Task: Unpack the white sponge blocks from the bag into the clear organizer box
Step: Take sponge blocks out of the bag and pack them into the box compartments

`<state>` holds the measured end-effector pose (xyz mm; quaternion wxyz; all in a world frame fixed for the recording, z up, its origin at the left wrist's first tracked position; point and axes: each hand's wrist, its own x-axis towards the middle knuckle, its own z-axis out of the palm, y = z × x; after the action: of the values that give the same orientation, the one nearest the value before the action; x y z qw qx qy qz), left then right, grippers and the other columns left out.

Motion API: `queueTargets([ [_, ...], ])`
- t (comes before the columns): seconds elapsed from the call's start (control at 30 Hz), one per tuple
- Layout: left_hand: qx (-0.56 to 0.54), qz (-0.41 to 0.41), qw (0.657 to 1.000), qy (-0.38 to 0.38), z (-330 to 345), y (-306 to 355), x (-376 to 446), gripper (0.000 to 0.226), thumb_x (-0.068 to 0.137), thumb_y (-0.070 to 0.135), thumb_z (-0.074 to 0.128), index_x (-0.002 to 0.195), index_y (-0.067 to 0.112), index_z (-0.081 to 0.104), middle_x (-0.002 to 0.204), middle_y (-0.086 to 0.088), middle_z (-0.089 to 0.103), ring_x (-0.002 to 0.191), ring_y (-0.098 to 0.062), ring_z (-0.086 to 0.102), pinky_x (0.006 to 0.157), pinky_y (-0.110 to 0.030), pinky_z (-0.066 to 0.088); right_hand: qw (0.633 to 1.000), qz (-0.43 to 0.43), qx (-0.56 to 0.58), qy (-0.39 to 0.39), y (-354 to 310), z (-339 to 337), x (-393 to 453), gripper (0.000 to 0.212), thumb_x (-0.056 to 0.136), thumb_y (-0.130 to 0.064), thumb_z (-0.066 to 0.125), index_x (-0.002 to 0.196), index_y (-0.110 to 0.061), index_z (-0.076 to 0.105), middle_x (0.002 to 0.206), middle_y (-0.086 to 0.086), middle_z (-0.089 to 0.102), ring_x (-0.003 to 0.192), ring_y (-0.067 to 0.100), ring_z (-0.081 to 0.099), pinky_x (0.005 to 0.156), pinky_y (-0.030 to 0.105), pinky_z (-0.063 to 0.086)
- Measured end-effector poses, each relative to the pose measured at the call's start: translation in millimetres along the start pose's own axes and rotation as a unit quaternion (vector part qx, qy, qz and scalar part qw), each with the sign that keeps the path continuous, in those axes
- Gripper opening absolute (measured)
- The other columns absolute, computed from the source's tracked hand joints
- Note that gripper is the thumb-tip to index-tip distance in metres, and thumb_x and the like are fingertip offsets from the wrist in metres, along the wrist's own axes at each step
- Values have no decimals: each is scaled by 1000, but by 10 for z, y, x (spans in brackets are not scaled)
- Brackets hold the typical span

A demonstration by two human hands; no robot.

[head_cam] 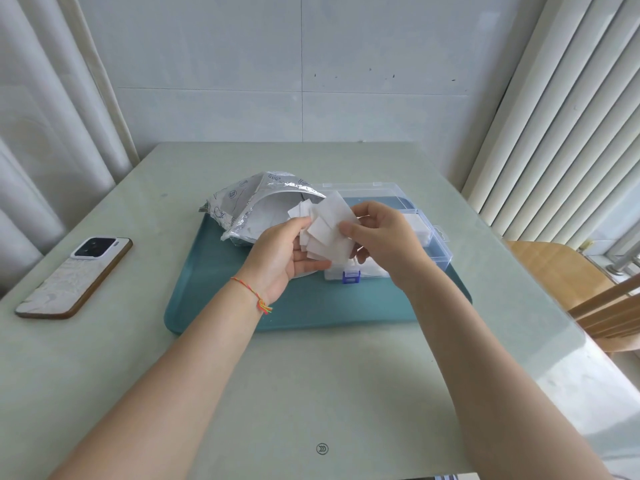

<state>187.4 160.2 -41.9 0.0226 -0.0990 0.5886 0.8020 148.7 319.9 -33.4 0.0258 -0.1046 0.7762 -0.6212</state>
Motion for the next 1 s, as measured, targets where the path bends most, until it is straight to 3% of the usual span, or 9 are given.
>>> queueTargets([
  [0.17, -13, 19, 999, 28, -12, -28, 23, 18, 101, 12, 48, 104, -2, 58, 90, -20, 64, 67, -25, 69, 57, -33, 59, 999, 32, 42, -1, -3, -5, -1, 4, 84, -1, 59, 86, -4, 58, 76, 12, 63, 58, 25, 58, 54, 32, 49],
  [0.3, -33, 18, 999, 32, -26, -20, 20, 24, 101, 10, 44, 109, -4, 62, 97, -23, 70, 76, -31, 71, 63, -34, 61, 988, 50, 145, 0, -27, -3, -8, 18, 85, 8, 53, 101, 0, 56, 85, 16, 61, 61, 24, 65, 59, 29, 54],
  [0.43, -64, 1, 998, -11, 12, -10, -4, 29, 102, 15, 43, 113, -1, 63, 102, -22, 72, 81, -35, 72, 70, -36, 62, 977, 43, 207, 17, -27, 19, 5, 25, 86, 10, 54, 111, 8, 55, 92, 18, 58, 72, 25, 68, 64, 30, 57],
  [0.63, -31, 24, 999, -12, 34, -60, -9, 14, 98, 6, 53, 99, -1, 65, 96, -18, 73, 81, -31, 73, 70, -33, 61, 995, 46, 87, 23, -11, 35, -19, 13, 84, -5, 67, 92, -4, 57, 81, 9, 64, 70, 18, 63, 58, 31, 47],
  [0.77, 9, 32, 999, 14, 7, -90, 14, 19, 97, 1, 52, 112, -8, 60, 101, -19, 72, 80, -30, 74, 73, -33, 61, 994, 43, 89, 38, -20, 19, -19, 14, 88, -11, 68, 94, -3, 59, 78, 6, 65, 62, 16, 60, 55, 28, 46],
  [0.87, 30, 26, 998, 41, -13, -81, 11, 8, 96, -1, 53, 89, 2, 56, 91, -17, 72, 77, -32, 74, 80, -40, 58, 992, 23, 93, 87, -38, -51, -3, 13, 89, -11, 68, 95, -2, 62, 75, 3, 65, 57, 12, 59, 53, 24, 47],
  [1.0, 41, 34, 997, 49, -41, -31, -7, 16, 94, -5, 50, 80, 3, 54, 82, -18, 70, 65, -27, 73, 61, -32, 61, 998, 3, 63, 29, -59, -177, 3, 9, 92, -10, 64, 93, -2, 68, 73, 3, 65, 58, 15, 56, 56, 27, 46],
])
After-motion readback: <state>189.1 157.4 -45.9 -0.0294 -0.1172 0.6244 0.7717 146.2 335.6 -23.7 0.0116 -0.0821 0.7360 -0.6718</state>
